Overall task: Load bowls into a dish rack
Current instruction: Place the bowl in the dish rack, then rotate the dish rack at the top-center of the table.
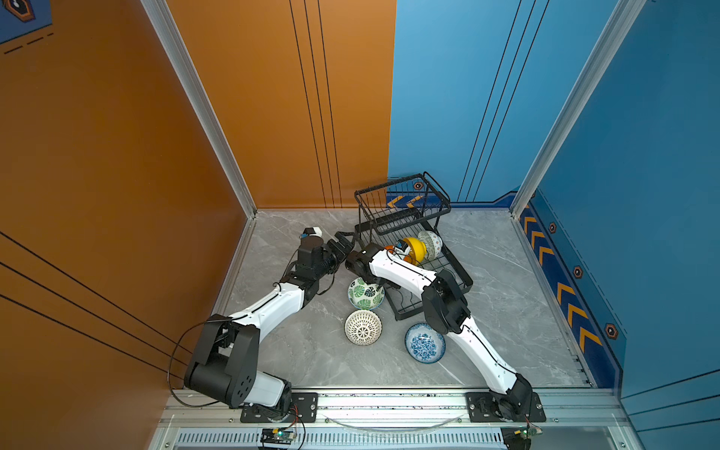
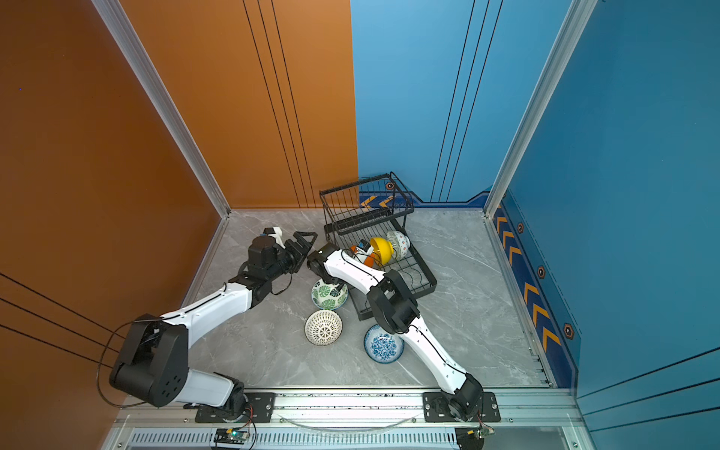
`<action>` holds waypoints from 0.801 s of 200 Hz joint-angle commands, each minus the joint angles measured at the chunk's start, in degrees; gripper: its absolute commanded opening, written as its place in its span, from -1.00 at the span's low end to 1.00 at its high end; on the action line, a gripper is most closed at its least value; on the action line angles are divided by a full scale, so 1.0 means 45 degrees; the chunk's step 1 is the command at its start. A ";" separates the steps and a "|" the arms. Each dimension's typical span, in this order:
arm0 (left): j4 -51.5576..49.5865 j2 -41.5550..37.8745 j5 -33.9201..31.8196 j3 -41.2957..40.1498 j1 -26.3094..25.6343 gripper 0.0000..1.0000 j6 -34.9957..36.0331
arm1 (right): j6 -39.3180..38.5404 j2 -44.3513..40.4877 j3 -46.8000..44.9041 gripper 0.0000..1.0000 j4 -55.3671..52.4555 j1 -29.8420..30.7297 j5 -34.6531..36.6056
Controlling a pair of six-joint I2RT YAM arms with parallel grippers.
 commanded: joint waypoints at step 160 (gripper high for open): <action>-0.0814 0.0315 -0.0337 0.0909 -0.0683 0.96 0.0909 | -0.1268 -0.3014 -0.3793 0.14 0.1527 0.0479 0.0162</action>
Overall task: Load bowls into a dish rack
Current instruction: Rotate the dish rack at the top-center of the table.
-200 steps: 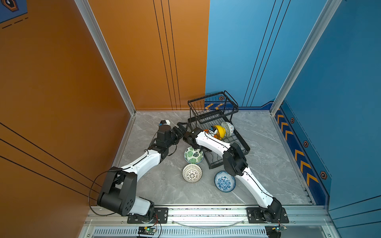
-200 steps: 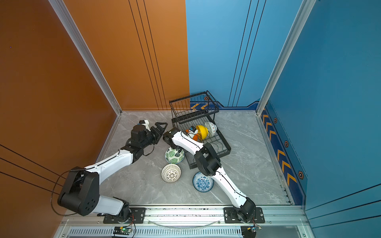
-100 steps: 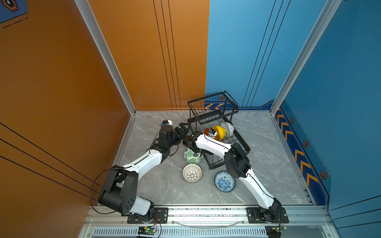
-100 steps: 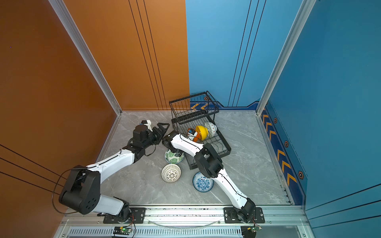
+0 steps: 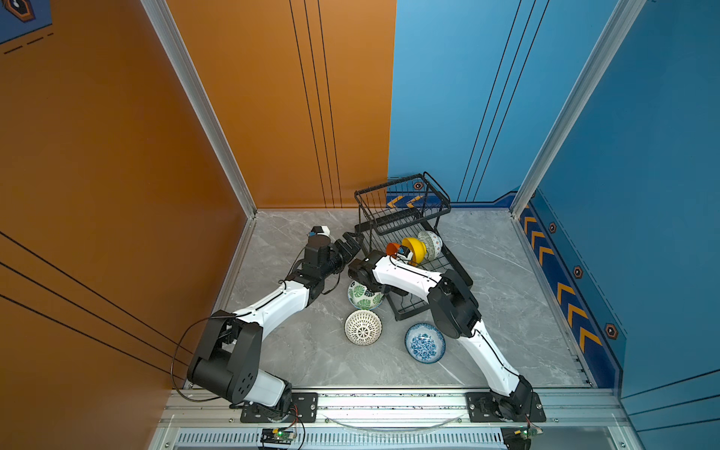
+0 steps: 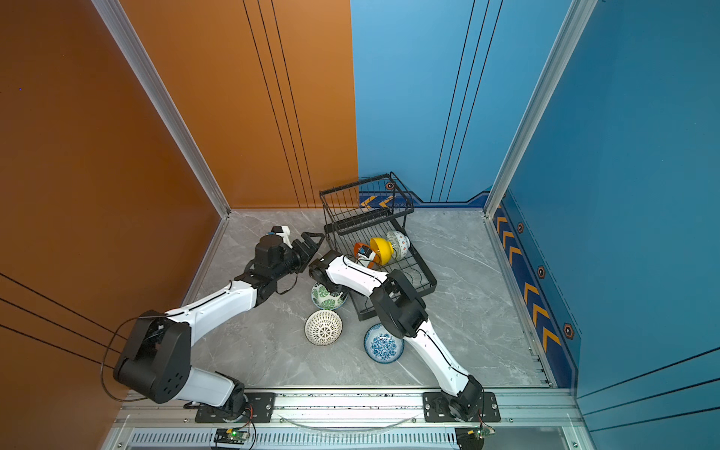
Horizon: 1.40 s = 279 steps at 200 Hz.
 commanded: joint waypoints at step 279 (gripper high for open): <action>-0.5052 -0.0358 0.0376 0.0926 -0.0860 0.96 0.2975 | -0.8097 -1.5409 -1.6135 1.00 1.1163 -0.5964 -0.7702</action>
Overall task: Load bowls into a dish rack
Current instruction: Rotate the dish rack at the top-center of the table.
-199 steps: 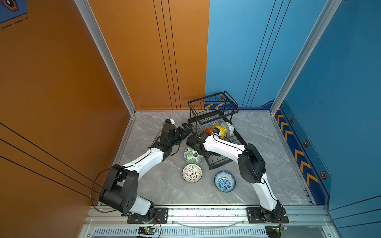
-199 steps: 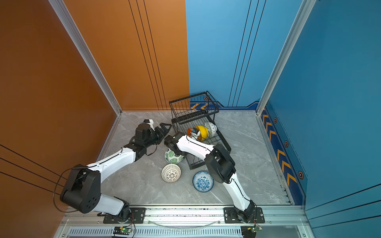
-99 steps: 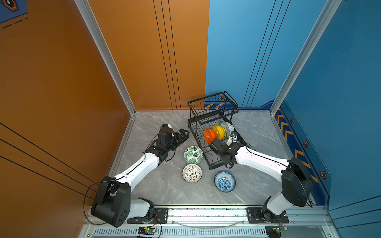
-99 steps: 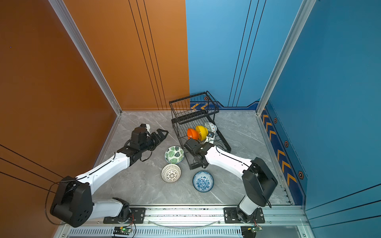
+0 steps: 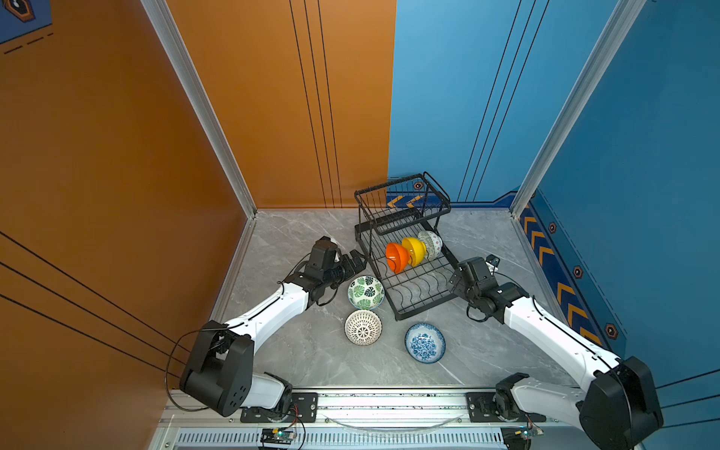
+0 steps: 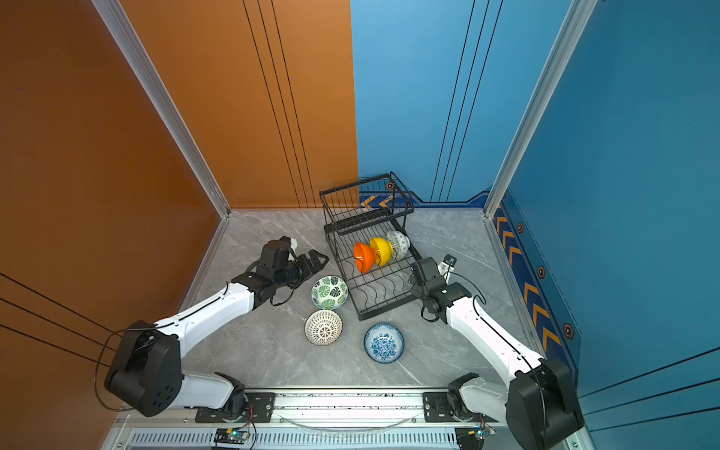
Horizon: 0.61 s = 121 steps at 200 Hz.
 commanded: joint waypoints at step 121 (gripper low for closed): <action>-0.0106 0.1113 0.0549 0.0919 -0.0221 0.96 0.0327 | 0.1418 0.2915 -0.0854 1.00 0.4345 0.0047 -0.3294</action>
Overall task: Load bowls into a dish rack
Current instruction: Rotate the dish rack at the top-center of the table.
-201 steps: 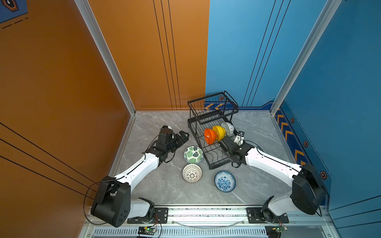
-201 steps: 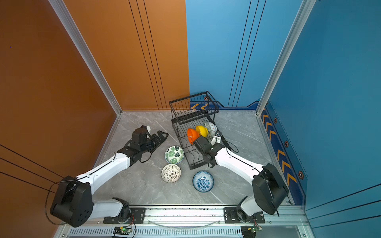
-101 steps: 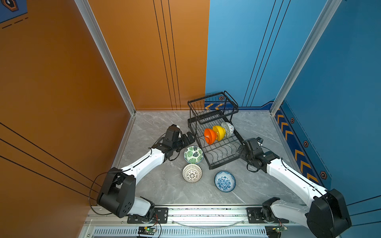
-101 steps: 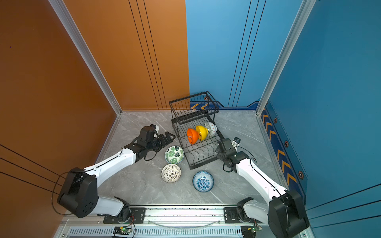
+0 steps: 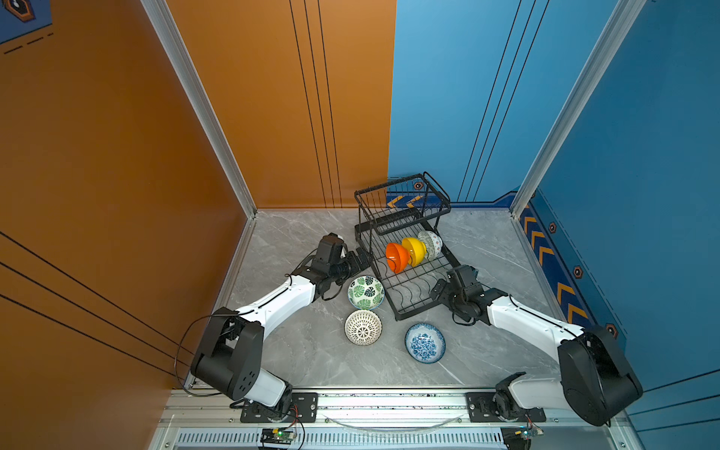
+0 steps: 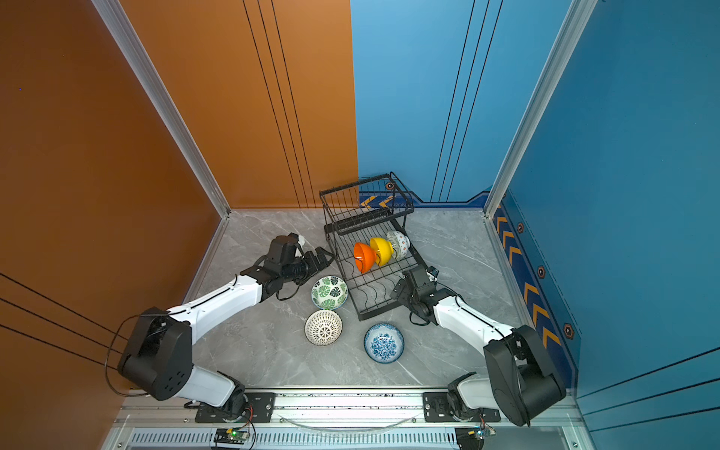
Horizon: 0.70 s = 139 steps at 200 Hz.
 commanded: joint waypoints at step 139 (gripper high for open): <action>-0.0087 0.0201 0.0718 -0.0581 0.0270 0.96 0.0439 | 0.0168 0.2935 0.2437 1.00 0.1586 -0.1092 0.0245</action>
